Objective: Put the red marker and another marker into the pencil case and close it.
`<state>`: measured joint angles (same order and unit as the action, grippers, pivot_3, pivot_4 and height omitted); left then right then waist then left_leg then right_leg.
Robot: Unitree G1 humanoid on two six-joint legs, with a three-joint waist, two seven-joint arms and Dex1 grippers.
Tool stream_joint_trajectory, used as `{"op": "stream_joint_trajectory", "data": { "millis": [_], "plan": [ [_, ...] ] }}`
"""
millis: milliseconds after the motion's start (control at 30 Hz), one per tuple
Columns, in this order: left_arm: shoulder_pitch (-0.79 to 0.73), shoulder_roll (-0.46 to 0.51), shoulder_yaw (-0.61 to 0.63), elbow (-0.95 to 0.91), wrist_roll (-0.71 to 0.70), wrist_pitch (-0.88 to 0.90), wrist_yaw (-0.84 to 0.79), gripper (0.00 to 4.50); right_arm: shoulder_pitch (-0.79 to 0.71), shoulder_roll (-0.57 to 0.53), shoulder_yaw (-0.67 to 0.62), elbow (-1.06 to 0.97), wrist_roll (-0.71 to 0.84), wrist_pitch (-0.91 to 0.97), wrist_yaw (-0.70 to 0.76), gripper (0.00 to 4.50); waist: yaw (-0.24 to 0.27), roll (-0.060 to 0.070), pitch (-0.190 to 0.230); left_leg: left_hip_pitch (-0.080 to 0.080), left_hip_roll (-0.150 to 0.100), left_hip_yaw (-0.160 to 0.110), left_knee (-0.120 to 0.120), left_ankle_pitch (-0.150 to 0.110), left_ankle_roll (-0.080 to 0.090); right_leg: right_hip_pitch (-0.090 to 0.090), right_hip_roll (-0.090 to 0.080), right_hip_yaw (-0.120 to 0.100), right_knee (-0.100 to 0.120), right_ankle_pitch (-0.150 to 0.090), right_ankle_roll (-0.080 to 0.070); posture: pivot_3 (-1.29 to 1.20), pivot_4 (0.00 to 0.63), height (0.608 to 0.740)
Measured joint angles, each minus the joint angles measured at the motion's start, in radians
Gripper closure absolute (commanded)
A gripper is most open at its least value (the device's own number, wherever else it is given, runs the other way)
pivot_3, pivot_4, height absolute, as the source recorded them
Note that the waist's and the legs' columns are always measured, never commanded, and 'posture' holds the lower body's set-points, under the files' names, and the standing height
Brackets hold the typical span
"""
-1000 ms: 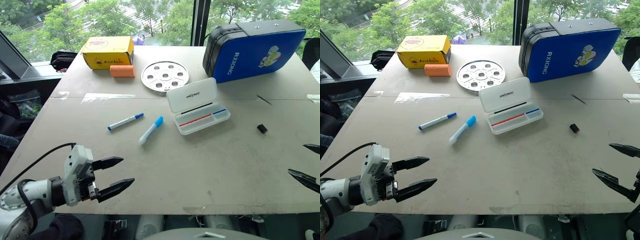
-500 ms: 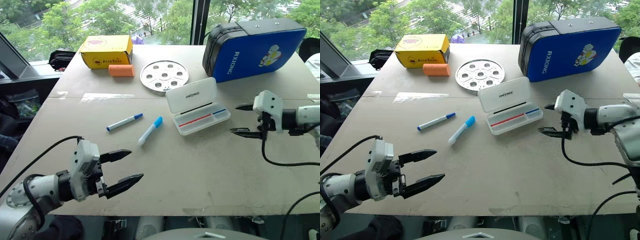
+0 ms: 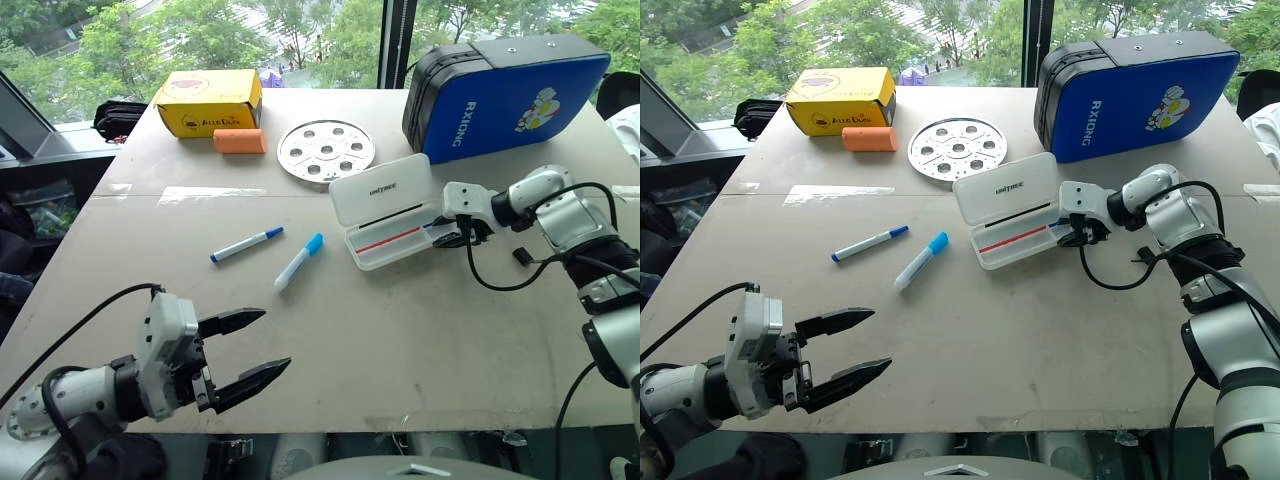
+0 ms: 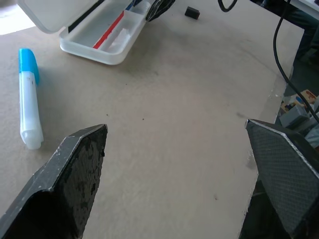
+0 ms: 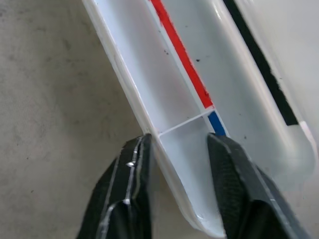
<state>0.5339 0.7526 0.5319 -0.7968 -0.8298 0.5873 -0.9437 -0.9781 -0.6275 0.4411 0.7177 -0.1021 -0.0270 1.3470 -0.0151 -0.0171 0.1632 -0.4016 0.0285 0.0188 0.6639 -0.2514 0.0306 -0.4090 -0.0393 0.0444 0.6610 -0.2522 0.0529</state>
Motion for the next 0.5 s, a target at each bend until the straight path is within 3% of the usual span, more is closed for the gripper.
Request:
{"op": "stream_joint_trajectory", "data": {
  "millis": [33,267,367,500],
  "plan": [
    [-0.001,0.000,0.000,-0.004,-0.001,0.002,0.009,0.00,-0.008,0.012,0.005,0.024,-0.011,-0.011,0.003,4.42,-0.001,0.000,0.000,0.000,0.000,0.000,0.000,0.000,0.000,0.000,0.000,0.000,0.000,0.000,0.000,0.00,0.150,0.740],
    [-0.028,0.011,0.000,-0.010,-0.035,0.024,0.051,0.00,-0.035,0.029,0.003,0.061,-0.048,-0.012,0.033,4.42,-0.002,0.001,0.001,0.001,0.000,0.000,-0.001,0.000,0.000,0.000,-0.001,0.000,0.000,0.000,0.000,0.00,0.150,0.740],
    [-0.044,0.020,-0.001,-0.008,-0.039,0.034,0.061,0.00,0.001,0.016,-0.010,-0.012,-0.046,0.028,0.044,4.42,-0.001,0.001,0.001,0.001,0.000,0.000,-0.001,0.000,0.000,0.000,-0.001,0.000,0.000,0.000,0.000,0.00,0.150,0.740],
    [-0.059,0.026,-0.011,-0.008,-0.048,0.046,0.083,0.00,0.139,-0.032,-0.042,-0.287,-0.005,0.204,0.070,4.42,0.002,0.001,0.000,0.001,0.000,-0.001,-0.001,-0.001,-0.001,0.000,-0.001,-0.001,0.000,0.000,0.000,0.00,0.150,0.740]
  ]
}}
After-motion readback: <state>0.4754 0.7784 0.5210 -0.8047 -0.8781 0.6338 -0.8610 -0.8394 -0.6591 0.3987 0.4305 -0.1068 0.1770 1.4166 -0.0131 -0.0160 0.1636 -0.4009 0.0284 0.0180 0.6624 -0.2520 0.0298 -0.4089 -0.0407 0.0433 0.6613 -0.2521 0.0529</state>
